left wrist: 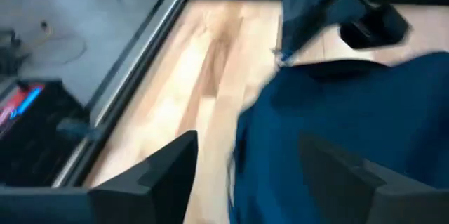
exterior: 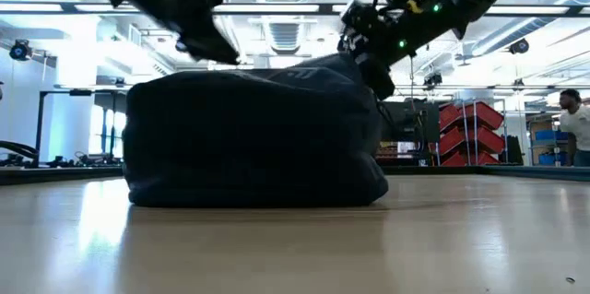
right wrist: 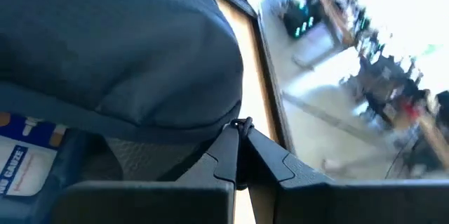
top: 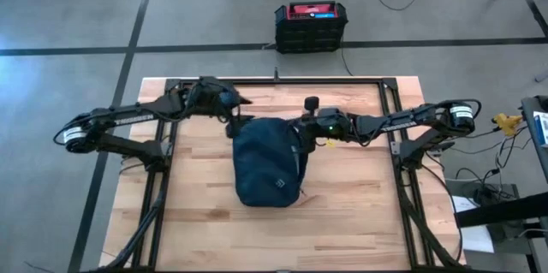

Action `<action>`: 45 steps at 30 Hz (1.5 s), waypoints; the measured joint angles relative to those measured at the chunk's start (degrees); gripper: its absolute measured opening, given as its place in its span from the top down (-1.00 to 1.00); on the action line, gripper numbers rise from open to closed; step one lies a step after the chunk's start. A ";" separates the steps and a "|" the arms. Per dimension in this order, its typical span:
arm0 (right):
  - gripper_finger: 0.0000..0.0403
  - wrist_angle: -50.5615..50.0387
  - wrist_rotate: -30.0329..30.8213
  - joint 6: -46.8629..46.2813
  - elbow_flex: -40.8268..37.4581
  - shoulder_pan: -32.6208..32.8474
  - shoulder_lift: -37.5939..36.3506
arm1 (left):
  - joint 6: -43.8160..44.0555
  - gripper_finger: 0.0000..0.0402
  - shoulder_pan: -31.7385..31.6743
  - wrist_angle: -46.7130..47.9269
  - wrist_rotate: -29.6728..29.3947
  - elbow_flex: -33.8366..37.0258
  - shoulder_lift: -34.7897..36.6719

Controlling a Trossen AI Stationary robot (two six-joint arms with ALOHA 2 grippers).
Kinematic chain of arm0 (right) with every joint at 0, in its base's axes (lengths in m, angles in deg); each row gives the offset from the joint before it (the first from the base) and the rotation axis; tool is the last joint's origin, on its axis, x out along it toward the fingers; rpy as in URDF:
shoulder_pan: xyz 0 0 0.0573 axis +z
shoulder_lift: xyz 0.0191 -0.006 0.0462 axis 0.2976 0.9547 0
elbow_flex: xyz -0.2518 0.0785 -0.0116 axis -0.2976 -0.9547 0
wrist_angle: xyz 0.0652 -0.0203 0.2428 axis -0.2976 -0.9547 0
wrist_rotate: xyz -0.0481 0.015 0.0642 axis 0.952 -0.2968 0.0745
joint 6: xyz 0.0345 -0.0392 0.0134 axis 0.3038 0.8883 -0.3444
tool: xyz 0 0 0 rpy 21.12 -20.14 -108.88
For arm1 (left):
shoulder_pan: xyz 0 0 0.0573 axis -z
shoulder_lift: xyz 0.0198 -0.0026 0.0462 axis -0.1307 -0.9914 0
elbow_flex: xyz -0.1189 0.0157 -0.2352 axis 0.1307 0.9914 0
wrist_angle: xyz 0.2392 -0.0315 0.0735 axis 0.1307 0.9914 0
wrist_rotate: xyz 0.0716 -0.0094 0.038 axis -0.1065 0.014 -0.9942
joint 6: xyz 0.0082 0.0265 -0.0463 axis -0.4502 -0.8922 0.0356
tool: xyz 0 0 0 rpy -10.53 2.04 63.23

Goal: Unpack backpack
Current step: Close the dark blue backpack

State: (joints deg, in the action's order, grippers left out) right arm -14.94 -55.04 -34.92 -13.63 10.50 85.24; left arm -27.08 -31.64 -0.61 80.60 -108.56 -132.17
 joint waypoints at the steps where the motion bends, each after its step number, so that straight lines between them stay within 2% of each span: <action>1: 1.00 -0.05 0.18 0.44 0.35 0.45 -0.08 | -0.76 -0.19 -0.28 -1.49 2.10 -0.78 -2.15; 6: 1.00 -1.04 0.30 0.47 1.70 1.68 -0.11 | -5.58 -0.24 -2.34 -4.72 12.73 -8.39 -13.84; 11: 1.00 -4.07 3.94 -0.14 2.14 2.08 -0.11 | -8.93 -0.20 -2.77 0.82 23.31 -17.02 -24.68; 19: 1.00 -6.69 4.92 -1.46 2.14 3.56 -0.26 | -10.27 -0.19 -2.90 10.33 29.00 -27.51 -34.67; 25: 1.00 -7.84 7.73 0.21 2.14 5.85 -1.16 | -11.34 -0.15 -3.39 15.66 29.65 -30.67 -38.26; 29: 1.00 -9.14 10.44 0.51 2.12 6.83 -1.94 | -12.53 0.08 -3.42 15.91 30.11 -30.93 -38.25; 31: 1.00 -9.47 10.82 0.39 2.12 7.33 -2.05 | -13.61 0.32 -3.40 16.28 30.21 -30.93 -38.18; 34: 1.00 -10.09 11.16 -0.49 2.12 7.86 -2.27 | -14.69 0.82 -3.40 16.28 30.42 -30.93 -38.09; 35: 1.00 -10.52 11.22 -1.07 2.12 7.98 -2.39 | -14.76 0.90 -3.40 16.14 30.34 -30.93 -38.02; 45: 1.00 -24.32 12.69 -14.62 2.18 9.04 -5.17 | -15.25 0.99 -3.89 16.48 26.84 -30.08 -34.01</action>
State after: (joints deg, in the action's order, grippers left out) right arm -39.26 -42.35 -49.55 -11.45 19.55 80.07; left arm -42.33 -35.53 15.87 107.44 -138.65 -166.18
